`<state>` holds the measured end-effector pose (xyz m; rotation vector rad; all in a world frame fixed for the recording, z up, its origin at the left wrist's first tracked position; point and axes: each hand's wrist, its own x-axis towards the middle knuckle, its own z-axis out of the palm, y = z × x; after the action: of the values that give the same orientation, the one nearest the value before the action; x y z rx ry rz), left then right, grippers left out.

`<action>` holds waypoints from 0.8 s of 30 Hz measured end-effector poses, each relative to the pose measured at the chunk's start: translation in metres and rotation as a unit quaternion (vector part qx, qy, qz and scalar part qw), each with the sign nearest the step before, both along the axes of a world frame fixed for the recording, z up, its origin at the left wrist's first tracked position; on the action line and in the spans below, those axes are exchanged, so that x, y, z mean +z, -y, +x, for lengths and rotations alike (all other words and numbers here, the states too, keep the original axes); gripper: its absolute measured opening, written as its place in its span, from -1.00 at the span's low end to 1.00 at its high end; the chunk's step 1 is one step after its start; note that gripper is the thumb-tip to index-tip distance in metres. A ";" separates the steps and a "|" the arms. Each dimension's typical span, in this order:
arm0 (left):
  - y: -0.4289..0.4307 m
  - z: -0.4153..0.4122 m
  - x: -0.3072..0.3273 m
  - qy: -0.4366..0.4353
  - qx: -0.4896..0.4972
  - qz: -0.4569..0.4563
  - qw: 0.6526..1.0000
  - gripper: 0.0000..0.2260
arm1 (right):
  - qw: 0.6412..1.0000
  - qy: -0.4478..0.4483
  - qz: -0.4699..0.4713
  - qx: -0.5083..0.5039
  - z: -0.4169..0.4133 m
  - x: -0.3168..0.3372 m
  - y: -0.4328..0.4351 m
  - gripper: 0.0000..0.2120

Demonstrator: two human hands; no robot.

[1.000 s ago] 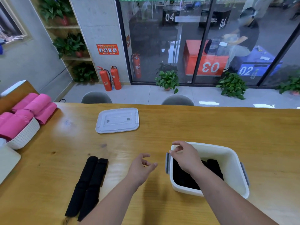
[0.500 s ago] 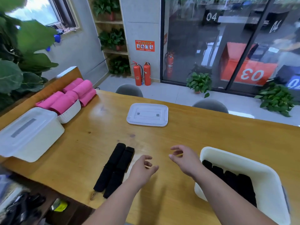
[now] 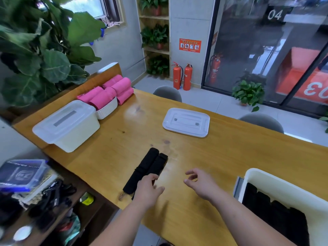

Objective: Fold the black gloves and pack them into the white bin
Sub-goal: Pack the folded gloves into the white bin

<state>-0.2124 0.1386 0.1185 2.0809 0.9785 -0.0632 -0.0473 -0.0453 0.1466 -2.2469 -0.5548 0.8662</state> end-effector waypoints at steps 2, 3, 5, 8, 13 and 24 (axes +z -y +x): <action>-0.005 -0.007 -0.002 -0.016 0.008 0.015 1.000 -0.50 | 1.000 -0.003 -0.009 0.014 -0.004 -0.002 -0.003 -0.73; -0.007 -0.011 -0.004 -0.020 0.014 0.019 1.000 -0.50 | 1.000 0.000 -0.013 0.021 -0.007 -0.003 -0.005 -0.72; -0.011 -0.017 -0.008 -0.025 0.027 0.028 0.999 -0.51 | 0.999 0.003 -0.021 0.033 -0.010 -0.006 -0.008 -0.71; -0.014 -0.026 -0.016 -0.040 0.034 0.035 0.998 -0.52 | 0.998 0.007 -0.032 0.053 -0.017 -0.010 -0.010 -0.70; -0.009 -0.032 -0.025 -0.041 0.027 0.041 0.998 -0.56 | 0.996 0.008 -0.050 0.079 -0.027 -0.016 -0.009 -0.67; 0.034 -0.019 -0.035 -0.022 0.023 -0.013 0.999 -0.70 | 0.984 0.019 -0.115 0.136 -0.043 -0.028 0.007 -0.61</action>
<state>-0.2315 0.1044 0.0839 2.0395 1.0461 -0.0991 -0.0906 -0.0525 0.1183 -2.4349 -0.8320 1.0718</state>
